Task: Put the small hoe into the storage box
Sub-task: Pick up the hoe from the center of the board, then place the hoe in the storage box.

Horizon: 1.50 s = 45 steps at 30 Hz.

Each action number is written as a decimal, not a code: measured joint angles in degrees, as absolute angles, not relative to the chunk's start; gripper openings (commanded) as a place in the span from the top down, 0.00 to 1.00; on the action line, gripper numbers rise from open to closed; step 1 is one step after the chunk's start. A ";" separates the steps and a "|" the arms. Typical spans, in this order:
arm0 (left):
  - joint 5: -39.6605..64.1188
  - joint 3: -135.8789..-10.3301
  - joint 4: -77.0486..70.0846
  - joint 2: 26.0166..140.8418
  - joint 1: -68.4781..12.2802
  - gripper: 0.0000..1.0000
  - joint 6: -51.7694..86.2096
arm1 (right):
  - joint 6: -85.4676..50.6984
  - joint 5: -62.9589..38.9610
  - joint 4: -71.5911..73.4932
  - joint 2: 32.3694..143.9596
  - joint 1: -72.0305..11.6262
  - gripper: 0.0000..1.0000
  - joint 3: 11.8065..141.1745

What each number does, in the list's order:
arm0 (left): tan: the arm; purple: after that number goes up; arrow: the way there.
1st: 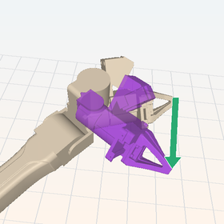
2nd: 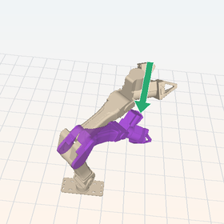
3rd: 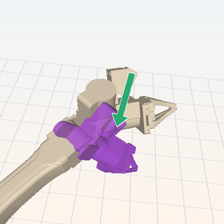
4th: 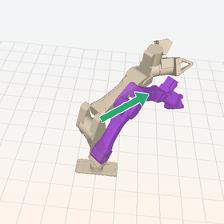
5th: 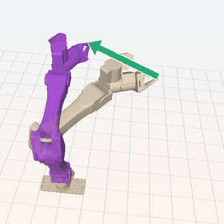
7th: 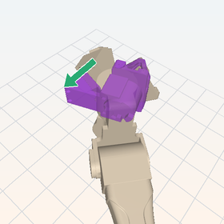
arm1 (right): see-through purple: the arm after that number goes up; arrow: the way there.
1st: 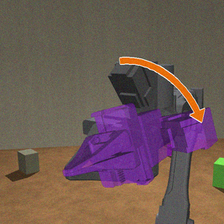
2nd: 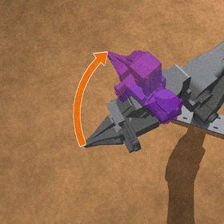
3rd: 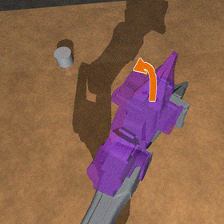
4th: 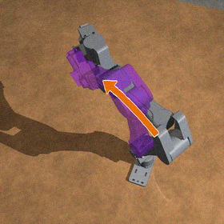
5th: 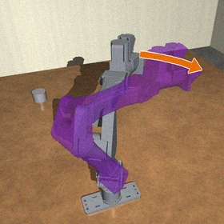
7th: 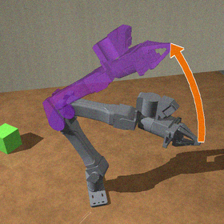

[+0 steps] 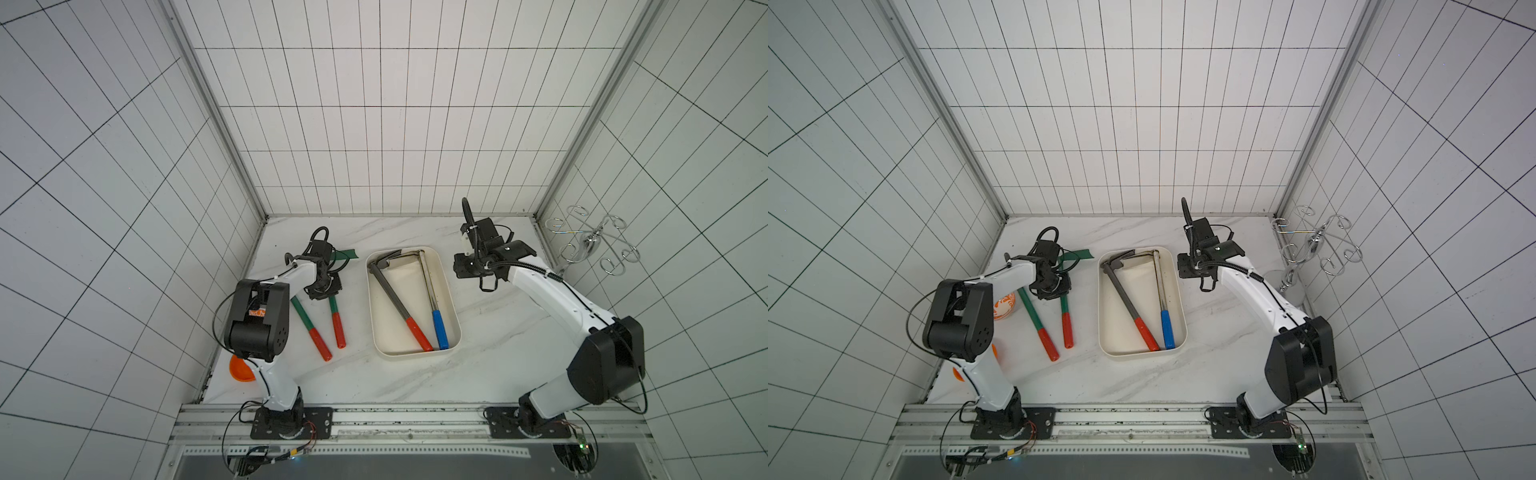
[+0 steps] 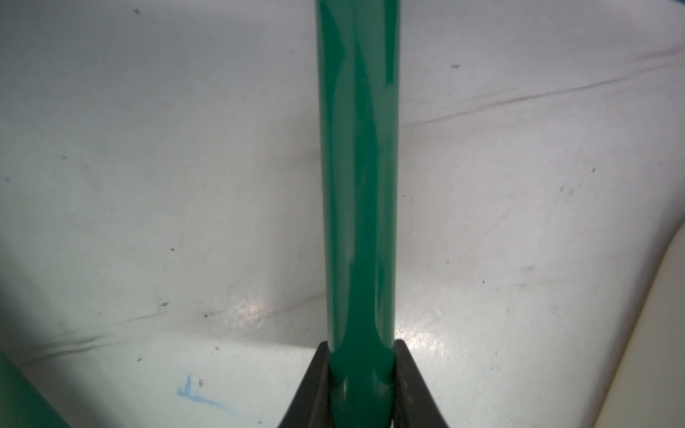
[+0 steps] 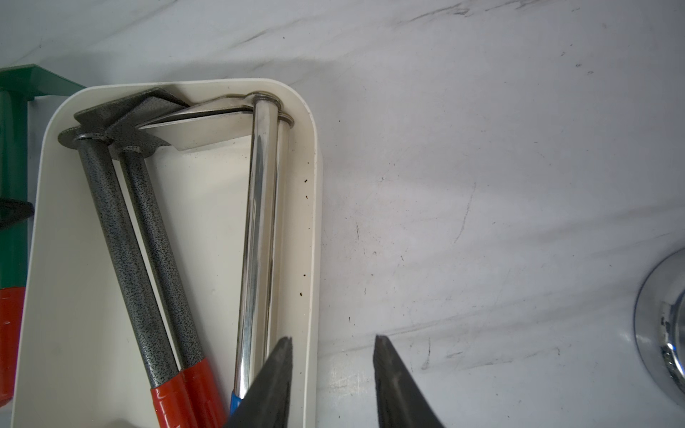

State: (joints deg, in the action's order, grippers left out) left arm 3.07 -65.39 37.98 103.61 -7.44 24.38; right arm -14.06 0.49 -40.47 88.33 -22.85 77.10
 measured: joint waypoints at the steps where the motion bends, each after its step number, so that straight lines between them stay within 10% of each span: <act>1: 3.09 -65.39 38.26 103.28 -7.46 0.91 24.38 | -14.09 0.40 -40.56 88.33 -22.85 0.60 77.10; 45: 6.04 -62.04 38.26 97.06 -7.44 1.00 25.71 | -15.44 -3.68 -40.97 88.23 -22.50 0.60 77.10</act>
State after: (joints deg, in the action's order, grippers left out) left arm 6.04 -62.04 38.26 97.06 -7.44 25.71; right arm -15.44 -3.68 -40.97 88.23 -22.50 77.10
